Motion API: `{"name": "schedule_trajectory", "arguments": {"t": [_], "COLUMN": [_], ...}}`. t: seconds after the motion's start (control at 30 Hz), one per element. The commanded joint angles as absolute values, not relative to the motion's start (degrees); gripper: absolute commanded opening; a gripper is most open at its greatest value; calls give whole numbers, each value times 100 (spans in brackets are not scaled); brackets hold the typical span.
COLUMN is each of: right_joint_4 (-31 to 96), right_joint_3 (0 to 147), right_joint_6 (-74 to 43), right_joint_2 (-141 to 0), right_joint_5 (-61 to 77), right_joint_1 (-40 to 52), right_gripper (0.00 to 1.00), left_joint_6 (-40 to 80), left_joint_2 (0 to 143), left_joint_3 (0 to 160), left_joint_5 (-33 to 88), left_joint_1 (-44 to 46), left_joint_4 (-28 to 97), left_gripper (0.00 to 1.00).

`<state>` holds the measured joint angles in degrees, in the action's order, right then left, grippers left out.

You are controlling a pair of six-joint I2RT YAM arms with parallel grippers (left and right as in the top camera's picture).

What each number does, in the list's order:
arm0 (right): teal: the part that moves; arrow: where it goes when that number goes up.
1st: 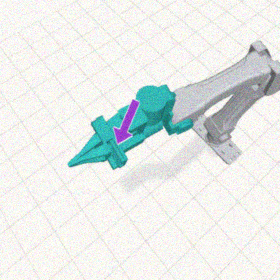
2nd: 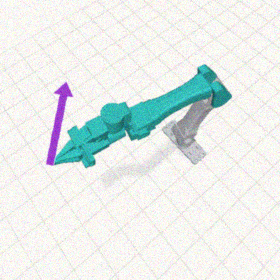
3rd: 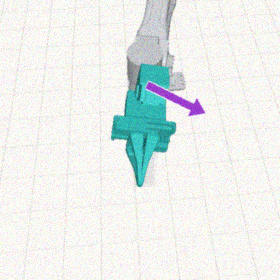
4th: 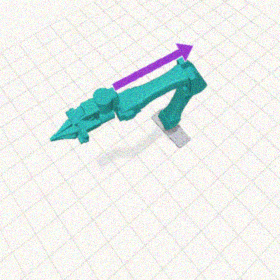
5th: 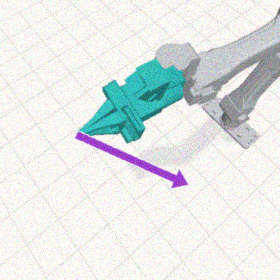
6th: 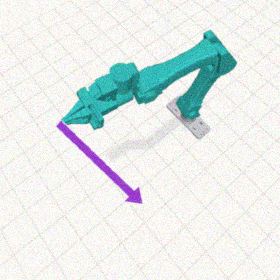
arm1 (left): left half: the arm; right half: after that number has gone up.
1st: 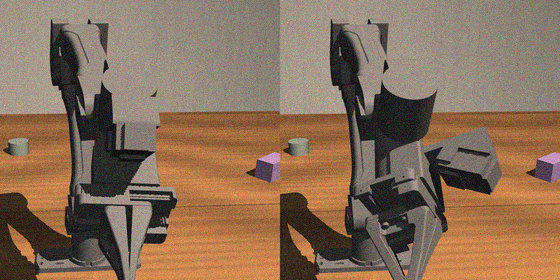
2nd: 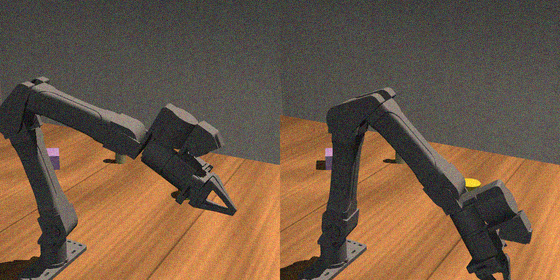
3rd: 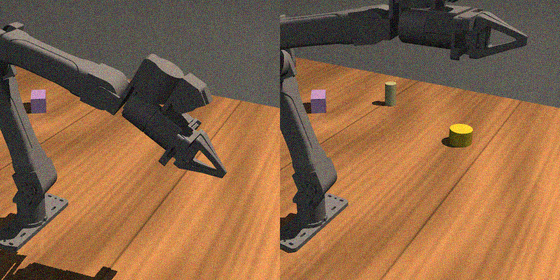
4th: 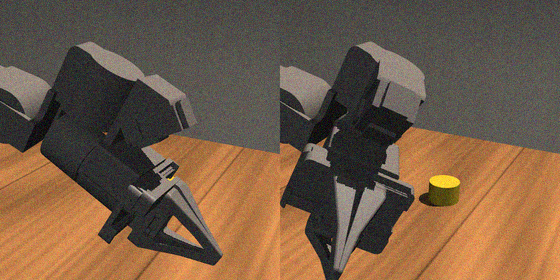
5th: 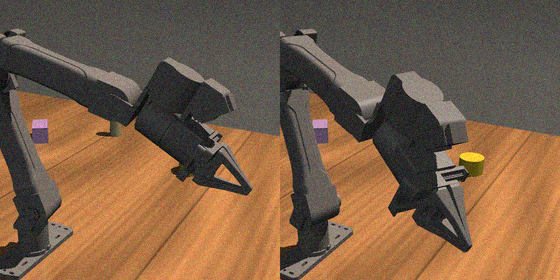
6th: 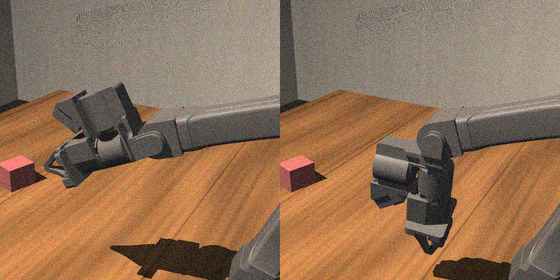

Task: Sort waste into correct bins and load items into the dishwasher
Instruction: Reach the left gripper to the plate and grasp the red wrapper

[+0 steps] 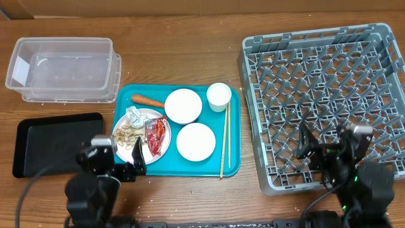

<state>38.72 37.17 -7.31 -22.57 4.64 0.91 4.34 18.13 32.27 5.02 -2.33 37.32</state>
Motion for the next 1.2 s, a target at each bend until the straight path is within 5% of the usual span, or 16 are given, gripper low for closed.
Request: {"name": "schedule_trajectory", "arguments": {"t": [0.0,0.13,0.4,1.17], "right_joint_4": [4445,5714,6060,6055], "right_joint_3": [4471,5433,5843,5841], "right_joint_6": [-746,-744,-746,-744], "right_joint_2": [-2969,-4174,-5205,-5345], "right_joint_5": [475,451,718,648], "right_joint_1": [128,128,128,128], "right_gripper": [100,100,100,100], "left_joint_6": [464,425,425,213], "left_joint_2": [2685,4104,5505,8243], "left_joint_3": [4128,5371,6241,6230], "left_joint_5": [674,899,834,1492], "left_joint_1": [-222,-222,-222,-220], "left_joint_4": [4219,5422,6451,5461], "left_gripper": [100,100,100,100]}}
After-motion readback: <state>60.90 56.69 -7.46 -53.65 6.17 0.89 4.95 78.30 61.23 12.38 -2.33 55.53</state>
